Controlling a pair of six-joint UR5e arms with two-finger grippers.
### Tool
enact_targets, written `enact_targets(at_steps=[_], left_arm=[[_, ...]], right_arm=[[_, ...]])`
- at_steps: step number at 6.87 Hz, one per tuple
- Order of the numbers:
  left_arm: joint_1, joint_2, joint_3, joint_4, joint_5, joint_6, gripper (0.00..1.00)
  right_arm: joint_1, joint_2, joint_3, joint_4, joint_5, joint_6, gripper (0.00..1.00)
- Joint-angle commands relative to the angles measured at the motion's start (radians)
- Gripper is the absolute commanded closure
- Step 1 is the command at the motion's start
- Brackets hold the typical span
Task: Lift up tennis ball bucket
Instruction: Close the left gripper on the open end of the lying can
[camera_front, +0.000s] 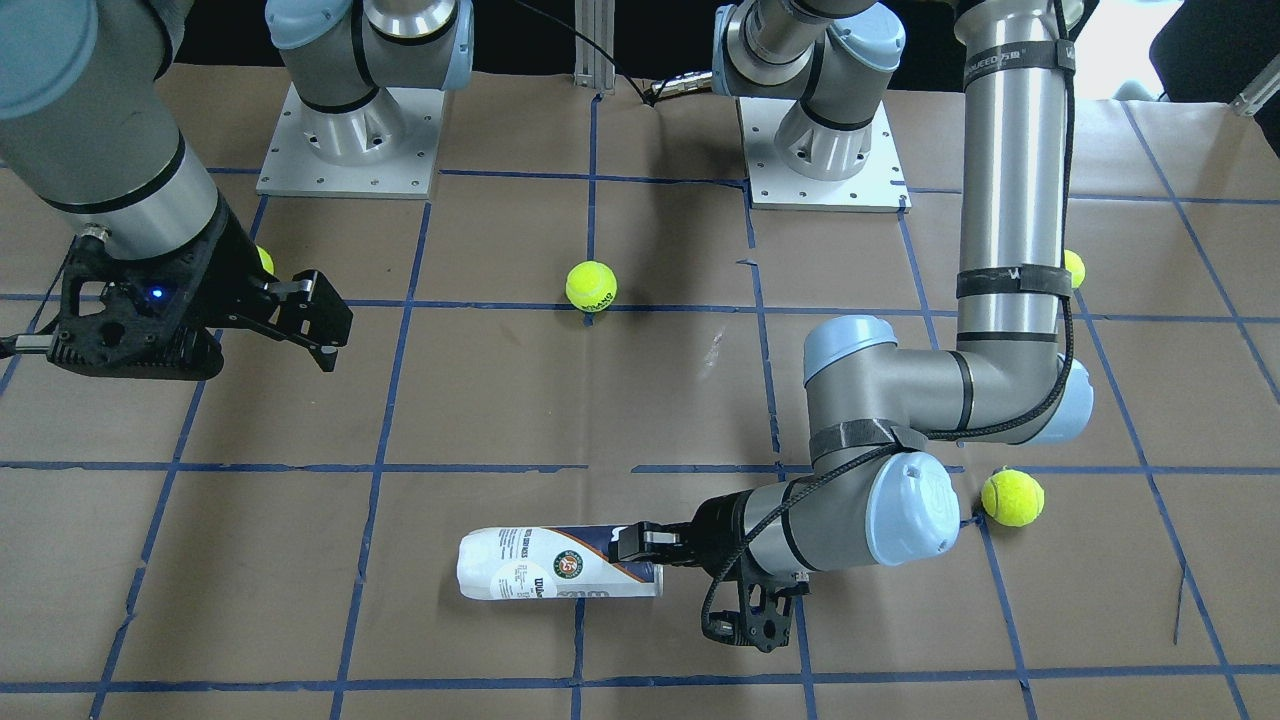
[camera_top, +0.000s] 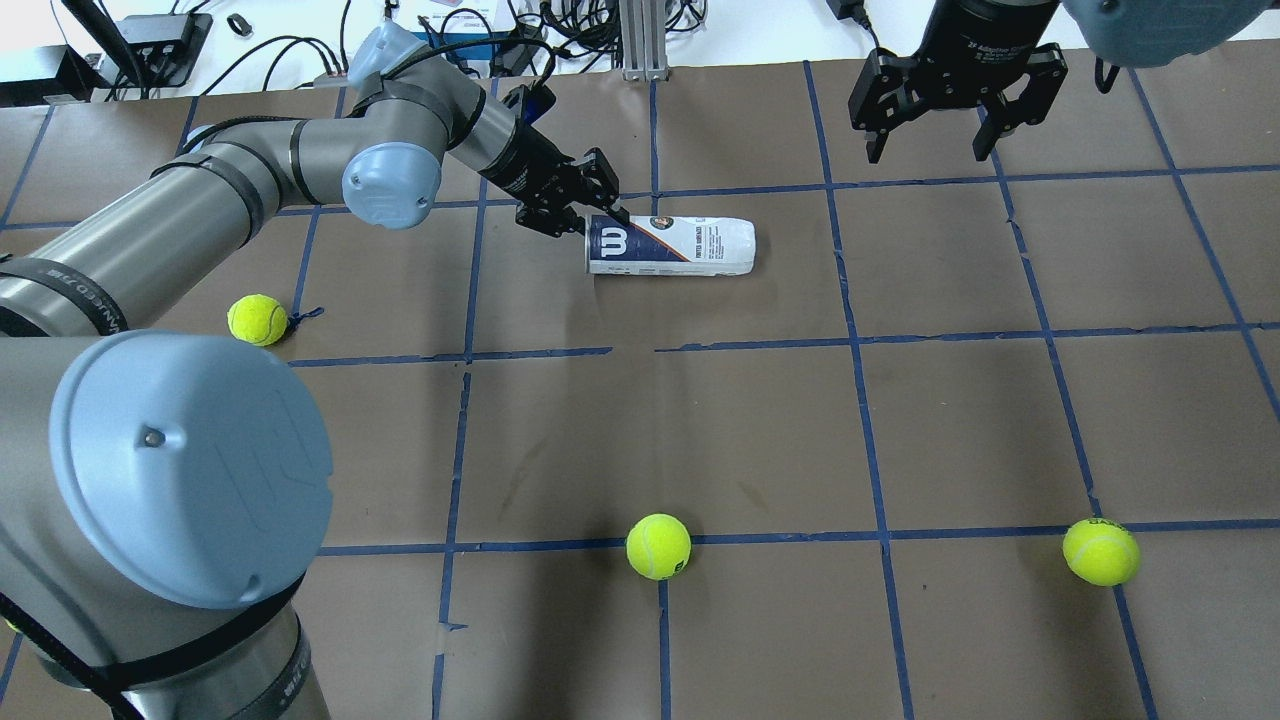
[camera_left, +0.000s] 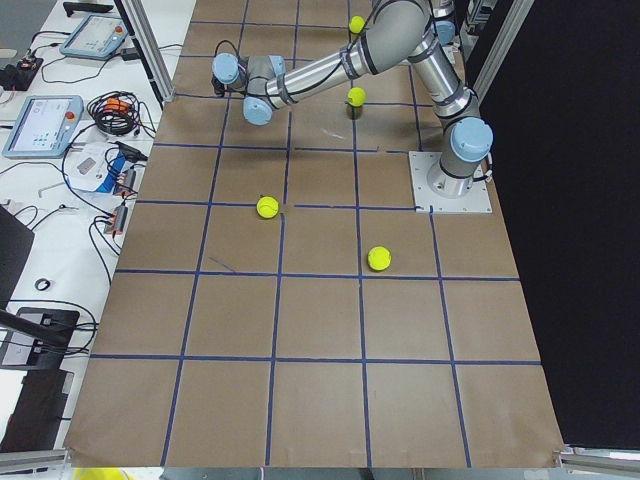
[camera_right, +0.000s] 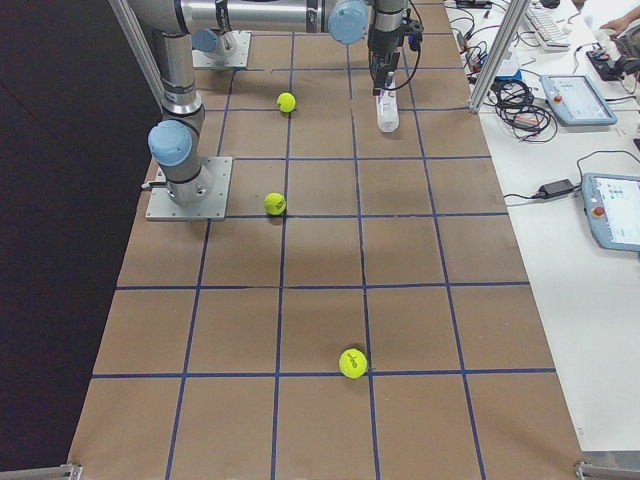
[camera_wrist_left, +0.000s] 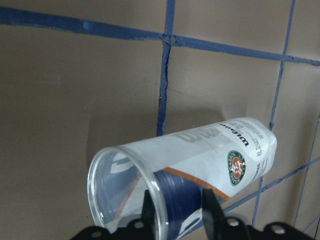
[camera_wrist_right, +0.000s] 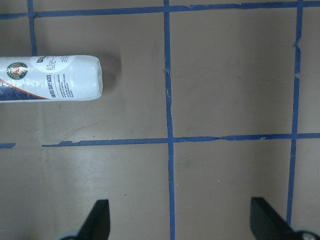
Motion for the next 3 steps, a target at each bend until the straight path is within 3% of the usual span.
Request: enact_targets(at_steps=[1, 3], left_arm=[[0.0, 0.05, 0.0, -0.001, -0.002, -0.07, 1.0], [0.0, 0.163, 0.005, -0.034, -0.073, -0.201, 0.99]], right_arm=[[0.0, 0.001, 0.003, -0.002, -0.001, 0.002, 0.0], [0.0, 0.001, 0.004, -0.005, 0.006, 0.0, 0.0]])
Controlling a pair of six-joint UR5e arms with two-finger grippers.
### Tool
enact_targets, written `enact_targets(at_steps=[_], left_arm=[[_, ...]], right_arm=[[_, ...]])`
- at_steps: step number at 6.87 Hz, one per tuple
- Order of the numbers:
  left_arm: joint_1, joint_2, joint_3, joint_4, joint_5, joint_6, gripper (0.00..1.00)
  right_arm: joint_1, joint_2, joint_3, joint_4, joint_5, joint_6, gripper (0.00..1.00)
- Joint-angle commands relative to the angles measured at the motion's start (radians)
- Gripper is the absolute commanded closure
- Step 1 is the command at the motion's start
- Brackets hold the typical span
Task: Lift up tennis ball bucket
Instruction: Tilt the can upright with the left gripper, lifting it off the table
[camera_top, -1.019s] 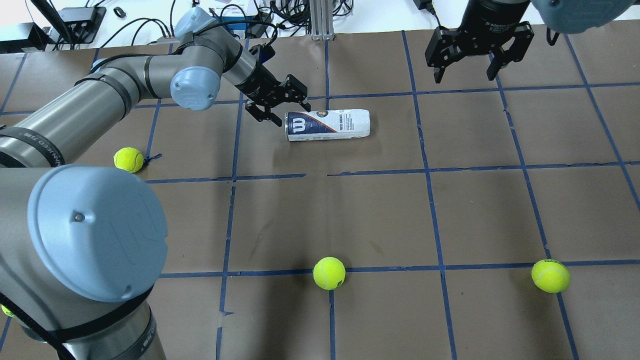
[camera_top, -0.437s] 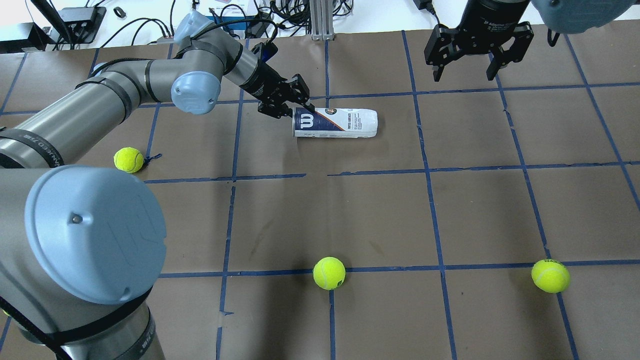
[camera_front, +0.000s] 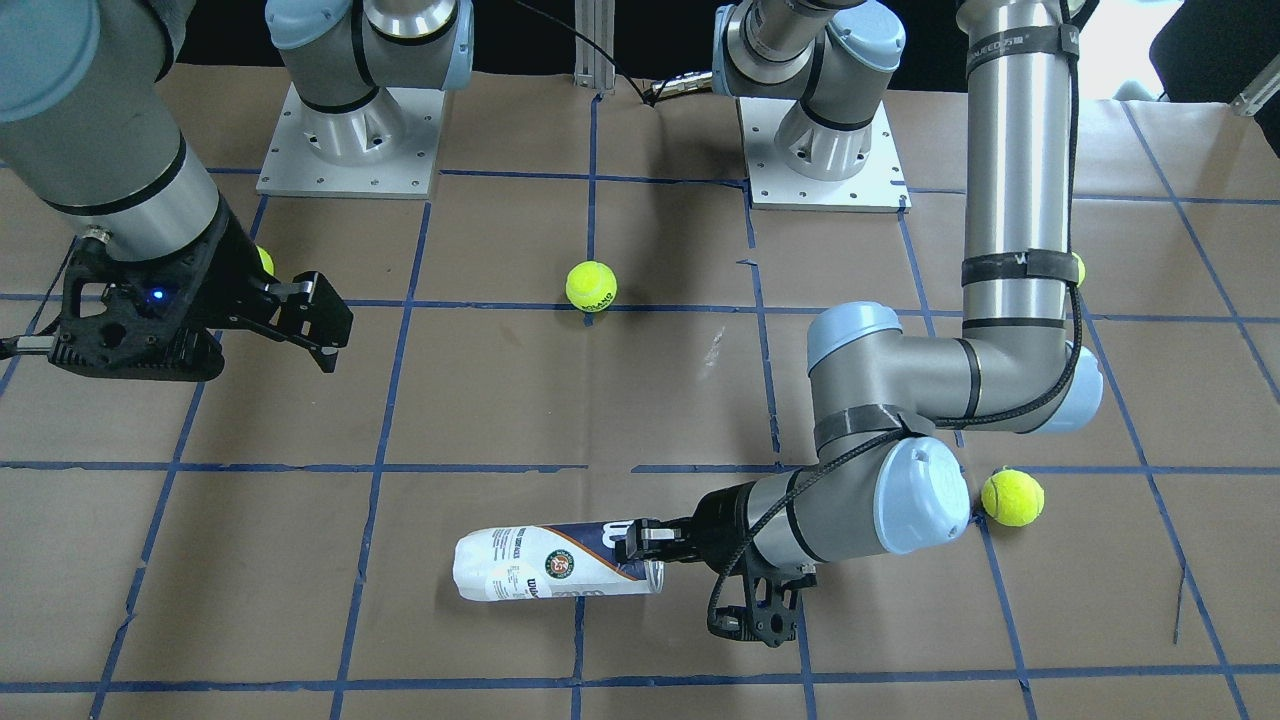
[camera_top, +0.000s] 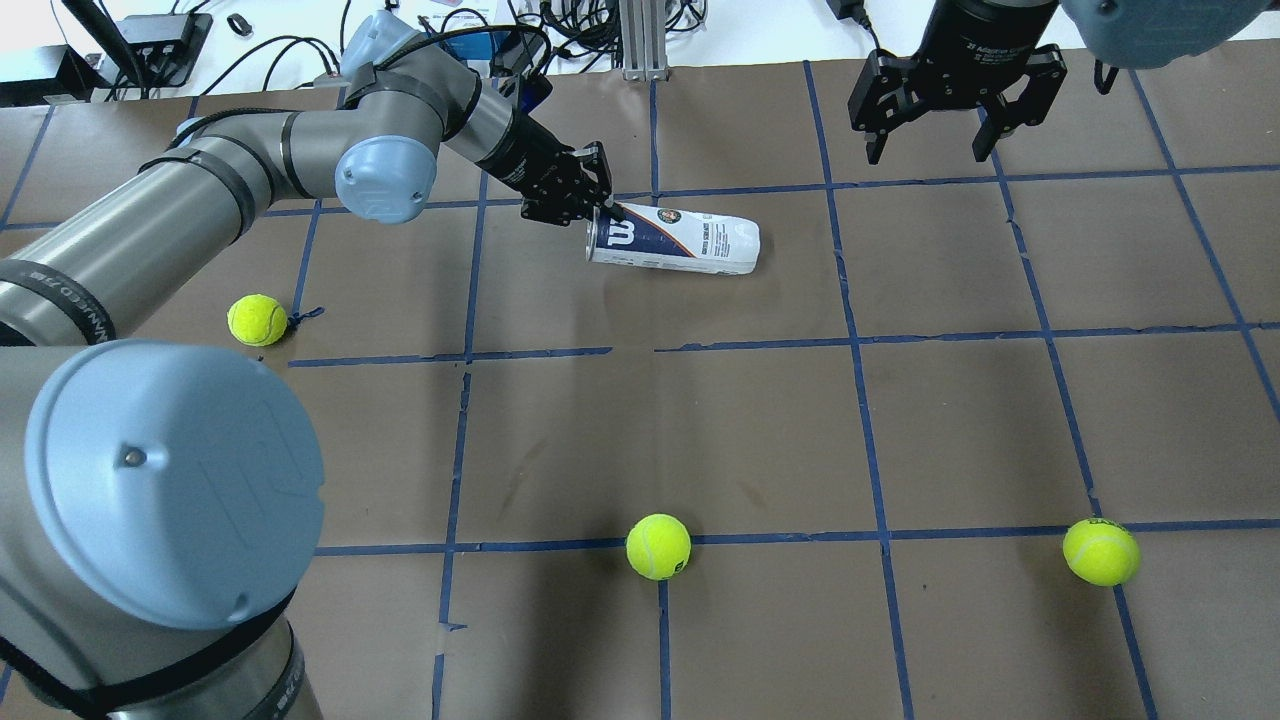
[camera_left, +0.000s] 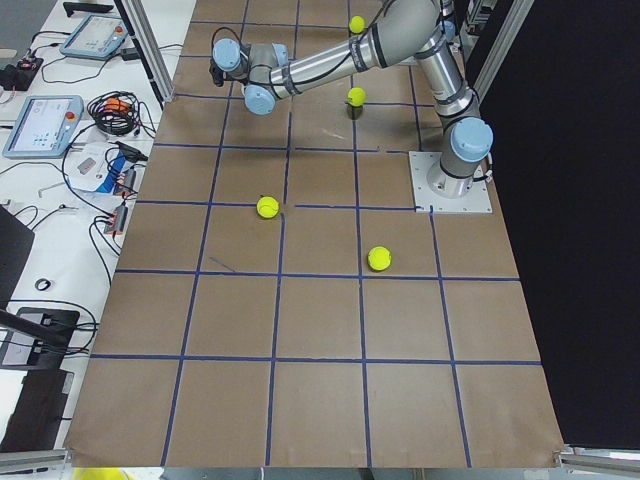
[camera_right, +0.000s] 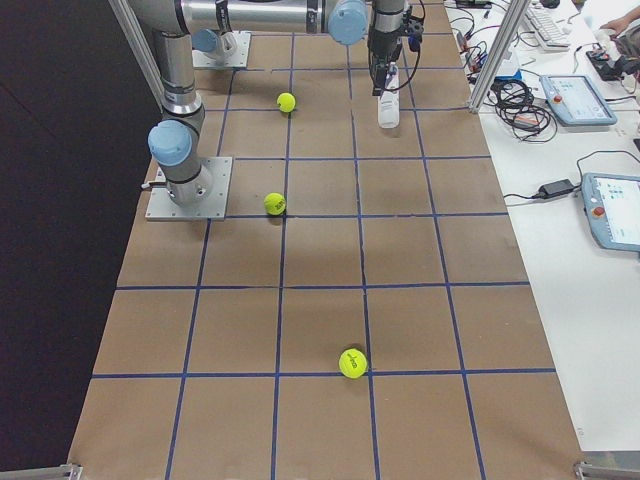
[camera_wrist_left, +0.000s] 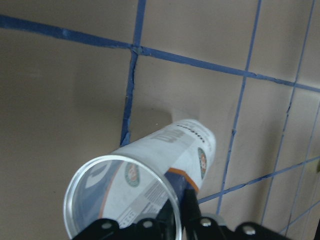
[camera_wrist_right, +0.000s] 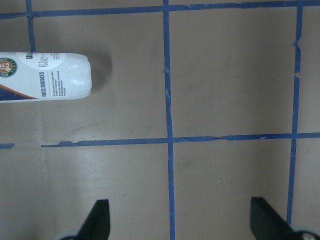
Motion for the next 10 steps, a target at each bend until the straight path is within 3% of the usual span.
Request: enact_targets(at_steps=[1, 4, 6, 7, 10], left_arm=[[0.0, 0.102, 0.033, -0.077, -0.027, -0.127, 0.99], [-0.056, 0.114, 0.271, -0.306, 0.421, -0.114, 0.98], [-0.174, 0.081, 0.28, -0.242, 0.717, -0.003, 0.98], [-0.178, 0.068, 0.272, -0.239, 0.773, 0.108, 0.98], [-0.184, 0.015, 0.249, -0.231, 0.782, 0.116, 0.93]], right_arm=[[0.0, 0.0, -0.002, -0.008, 0.006, 0.0, 0.0], [0.0, 0.0, 0.0, -0.008, 0.004, -0.001, 0.0], [0.0, 0.0, 0.0, -0.01, 0.003, -0.01, 0.0], [0.0, 0.0, -0.003, -0.01, 0.003, -0.012, 0.0], [-0.002, 0.0, 0.001, -0.008, 0.004, -0.012, 0.0]])
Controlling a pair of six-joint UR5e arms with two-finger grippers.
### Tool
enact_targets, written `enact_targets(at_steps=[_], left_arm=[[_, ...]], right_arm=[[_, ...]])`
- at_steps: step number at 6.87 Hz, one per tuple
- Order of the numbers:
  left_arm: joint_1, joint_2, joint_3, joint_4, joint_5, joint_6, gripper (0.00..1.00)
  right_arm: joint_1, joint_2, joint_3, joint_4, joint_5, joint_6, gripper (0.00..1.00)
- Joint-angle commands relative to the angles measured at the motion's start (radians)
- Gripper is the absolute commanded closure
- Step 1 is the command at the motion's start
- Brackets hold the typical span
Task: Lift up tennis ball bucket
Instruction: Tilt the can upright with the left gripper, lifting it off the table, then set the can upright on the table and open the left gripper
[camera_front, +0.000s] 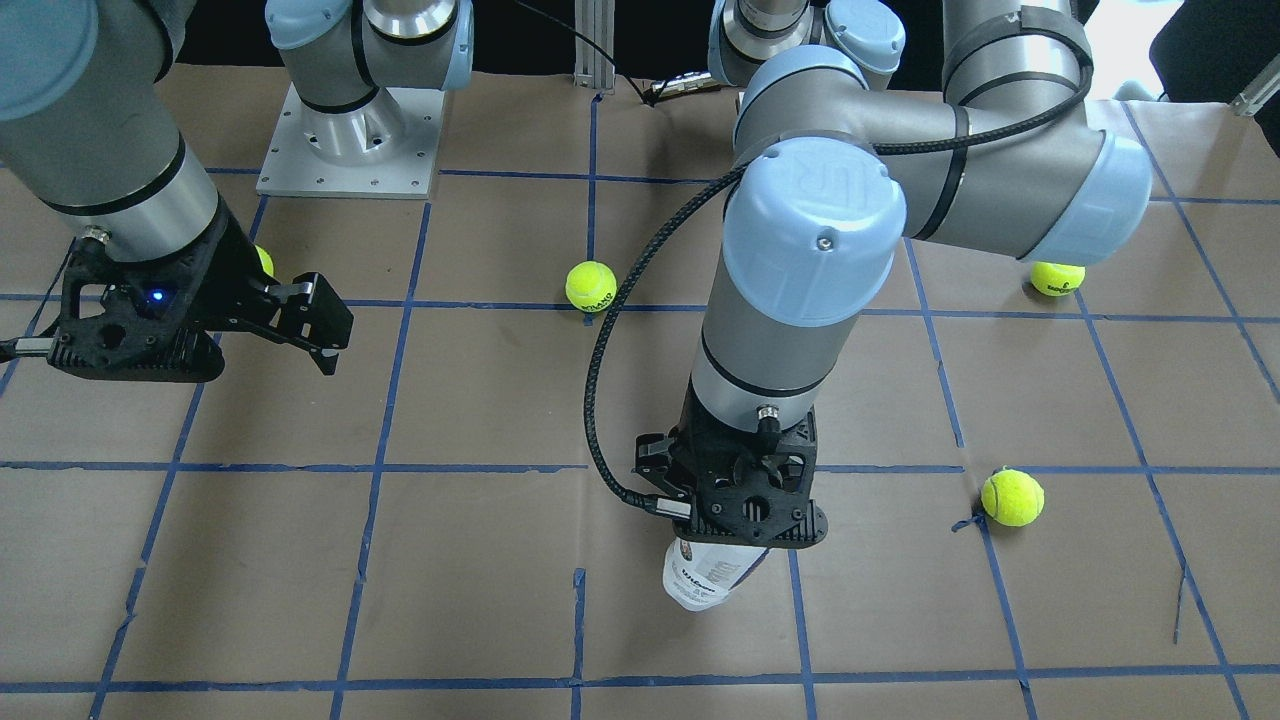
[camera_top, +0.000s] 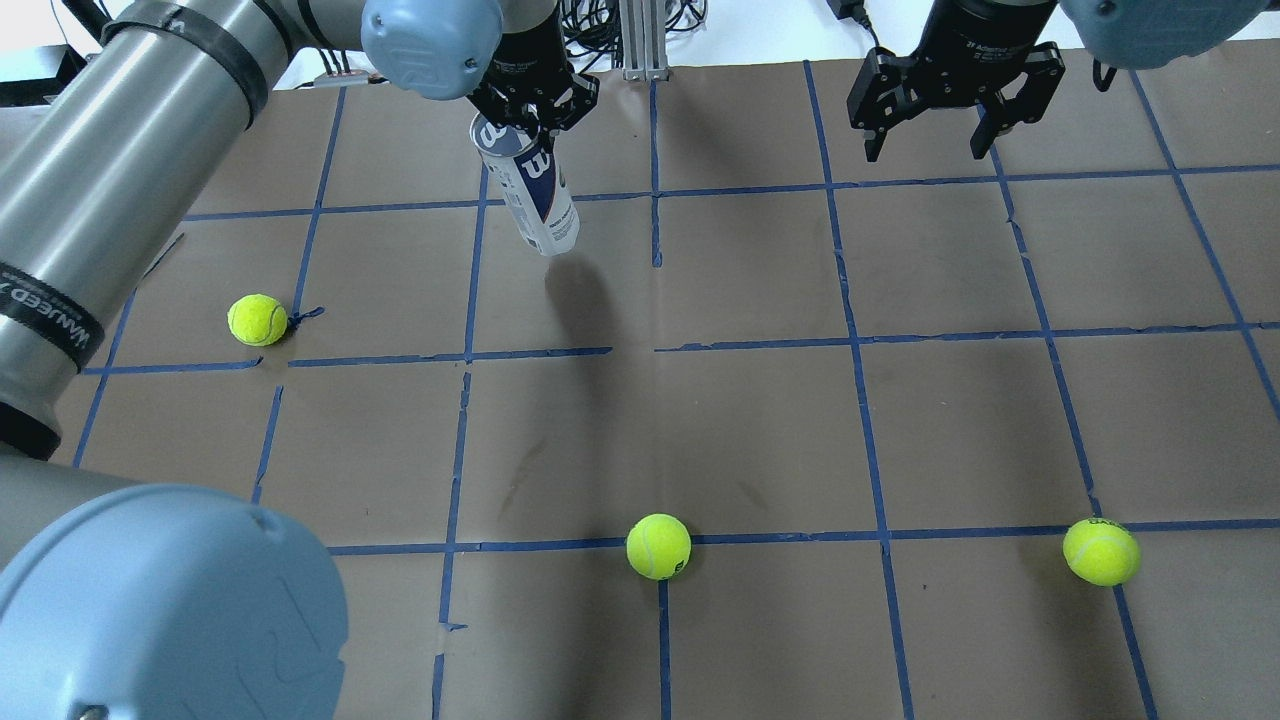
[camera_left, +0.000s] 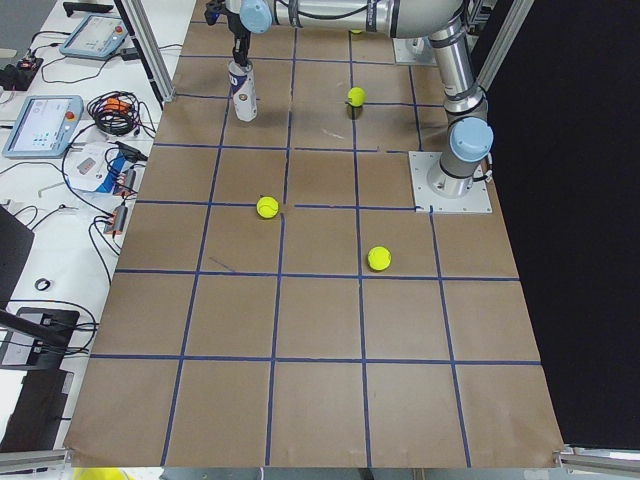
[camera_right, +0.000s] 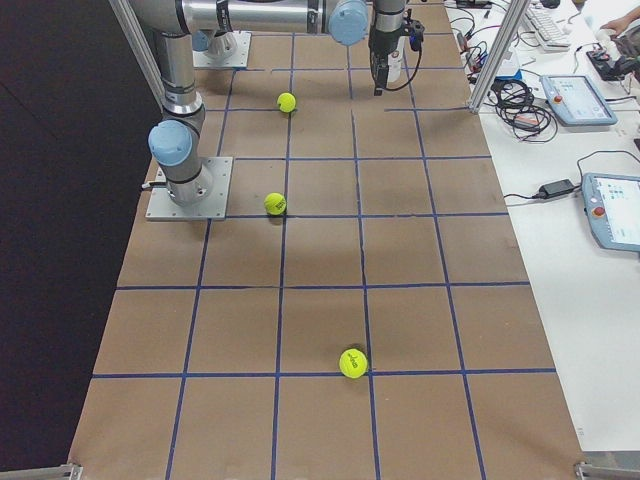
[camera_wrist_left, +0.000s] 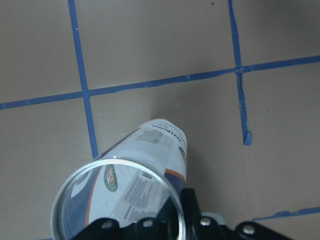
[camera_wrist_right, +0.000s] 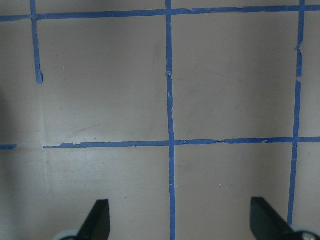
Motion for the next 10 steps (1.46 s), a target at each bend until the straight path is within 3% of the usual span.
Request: enact_targets(at_steps=[1, 2, 3, 5, 8, 10], left_arm=[[-0.003, -0.011, -0.041, 0.004, 0.006, 0.006, 0.91], [-0.003, -0.002, -0.043, 0.003, 0.006, 0.004, 0.57], [-0.003, 0.003, -0.042, 0.003, 0.003, 0.006, 0.01], [-0.006, 0.038, -0.034, -0.008, 0.003, 0.006, 0.0], [0.028, 0.26, -0.064, -0.236, 0.002, 0.006, 0.0], [0.061, 0.374, -0.144, -0.25, 0.005, 0.007, 0.0]], right_arm=[[-0.001, 0.0, 0.003, 0.0, 0.003, -0.001, 0.0], [-0.002, 0.0, 0.001, 0.0, 0.005, -0.003, 0.0], [-0.002, 0.0, 0.001, 0.0, 0.006, -0.001, 0.0], [-0.002, 0.002, 0.003, 0.0, 0.009, -0.003, 0.0], [-0.002, 0.002, 0.003, 0.0, 0.011, -0.003, 0.0], [-0.002, 0.002, 0.003, 0.0, 0.009, -0.001, 0.0]])
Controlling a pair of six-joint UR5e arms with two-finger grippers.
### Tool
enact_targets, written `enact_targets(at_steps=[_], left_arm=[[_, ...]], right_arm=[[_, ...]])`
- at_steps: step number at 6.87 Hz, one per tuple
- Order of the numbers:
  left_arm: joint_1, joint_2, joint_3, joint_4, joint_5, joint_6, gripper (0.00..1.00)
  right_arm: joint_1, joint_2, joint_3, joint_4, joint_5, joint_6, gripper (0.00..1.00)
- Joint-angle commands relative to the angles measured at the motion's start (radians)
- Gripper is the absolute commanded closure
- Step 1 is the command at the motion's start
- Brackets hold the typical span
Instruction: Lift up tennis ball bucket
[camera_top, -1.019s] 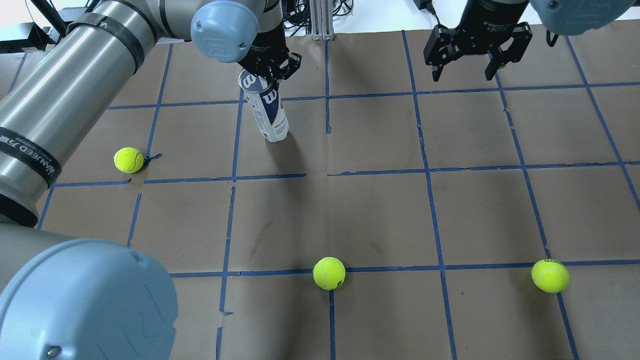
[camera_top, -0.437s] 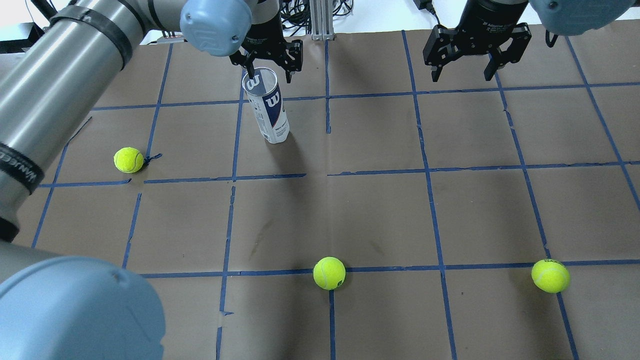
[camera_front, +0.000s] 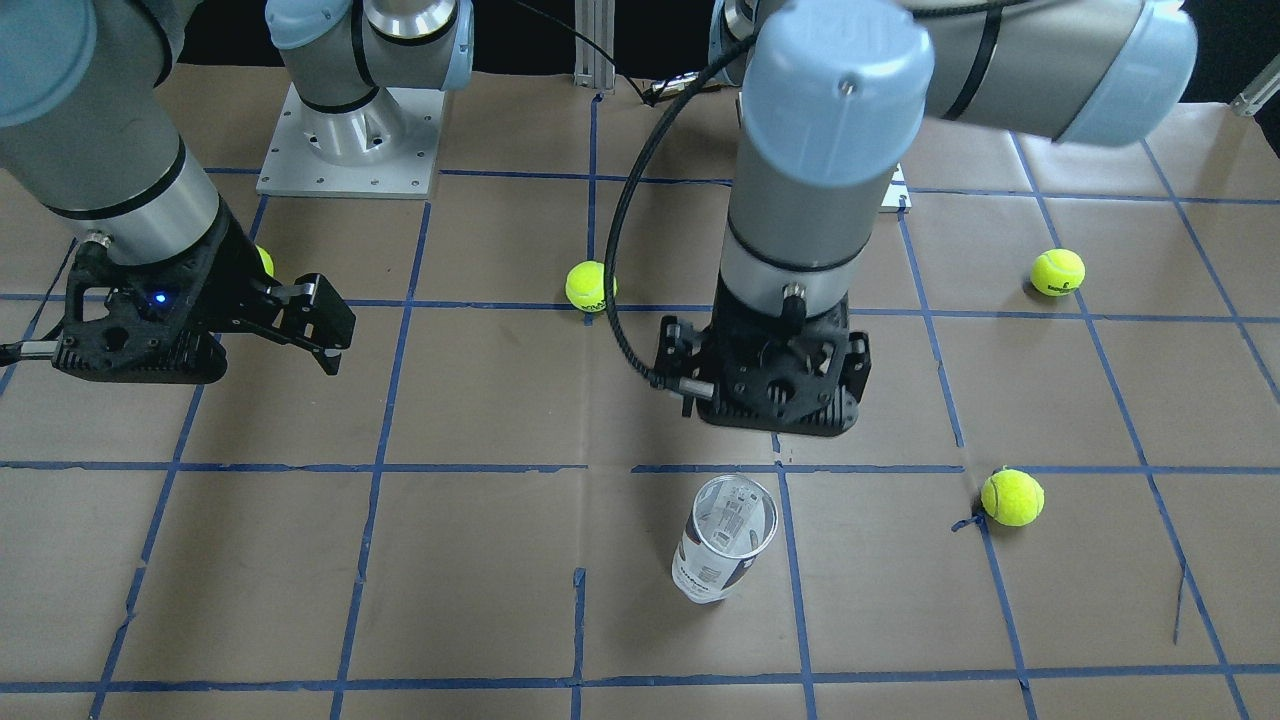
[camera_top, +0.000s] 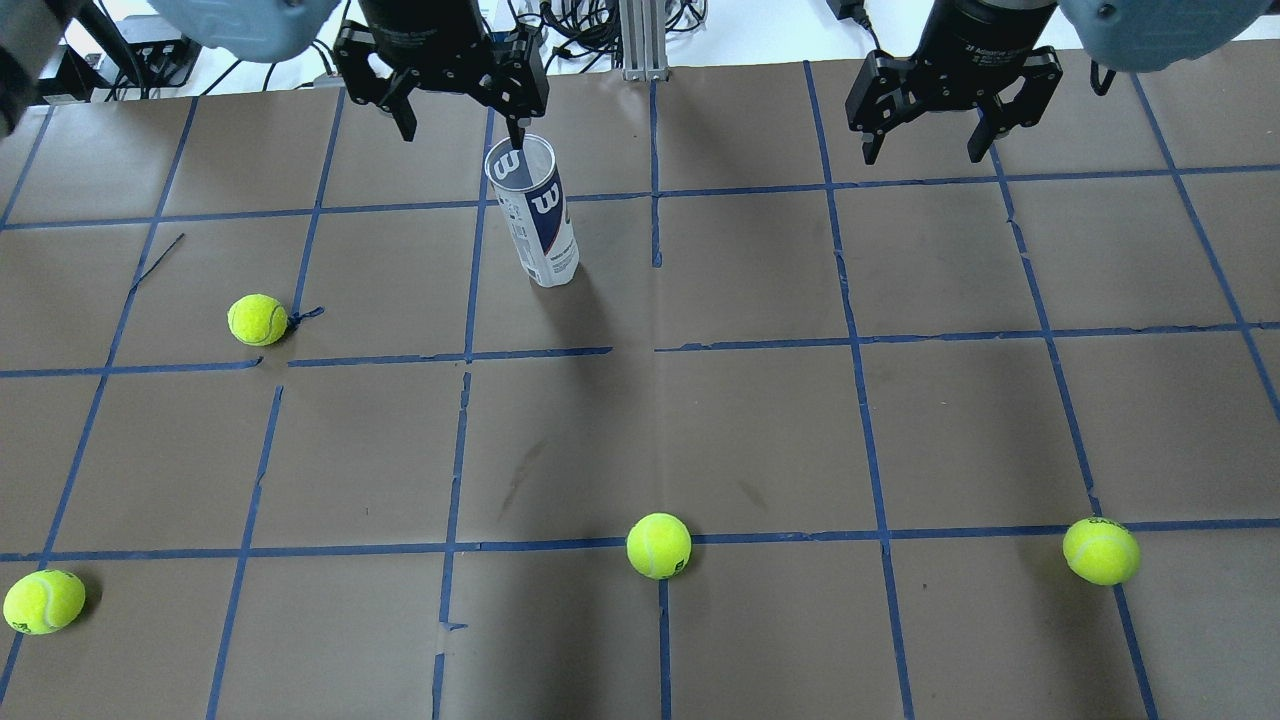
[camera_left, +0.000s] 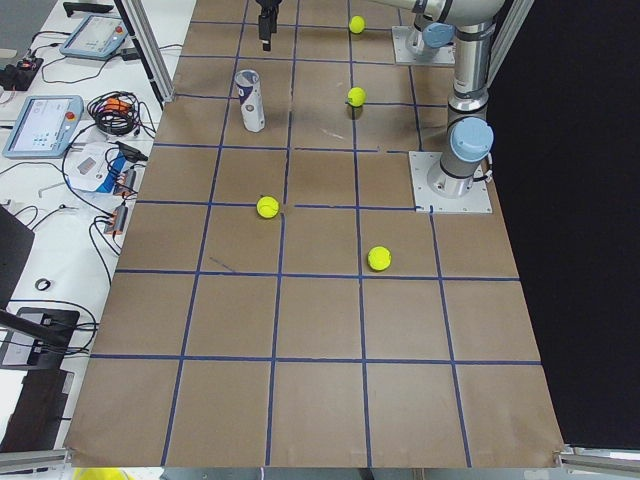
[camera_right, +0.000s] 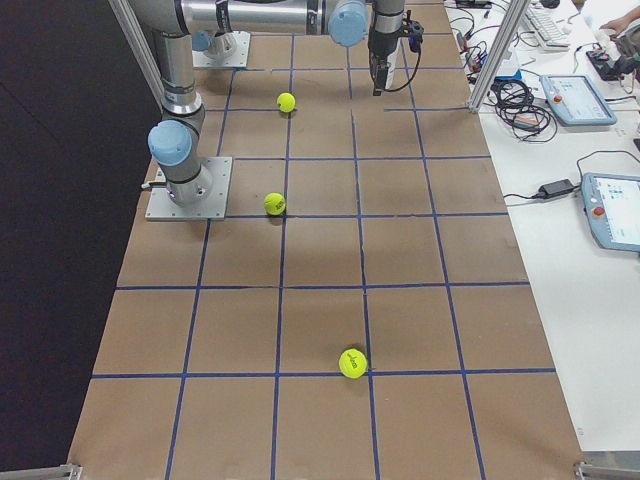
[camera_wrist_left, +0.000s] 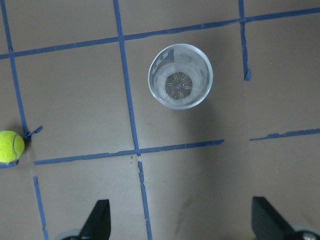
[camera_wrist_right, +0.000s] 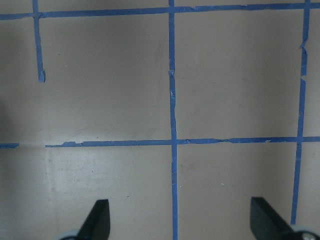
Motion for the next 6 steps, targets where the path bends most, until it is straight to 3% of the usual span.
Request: enact_targets(at_steps=[1, 4, 6], left_arm=[[0.056, 0.101, -0.101, -0.015, -0.006, 0.001, 0.0], [0.133, 0.205, -0.239, -0.009, -0.011, 0.082, 0.0], [0.139, 0.219, -0.276, 0.076, -0.037, 0.093, 0.0]], right_arm=[[0.0, 0.0, 0.0, -0.002, -0.003, 0.001, 0.0], [0.0, 0.0, 0.0, -0.002, -0.003, 0.003, 0.0], [0.0, 0.0, 0.0, -0.003, -0.006, 0.003, 0.0]])
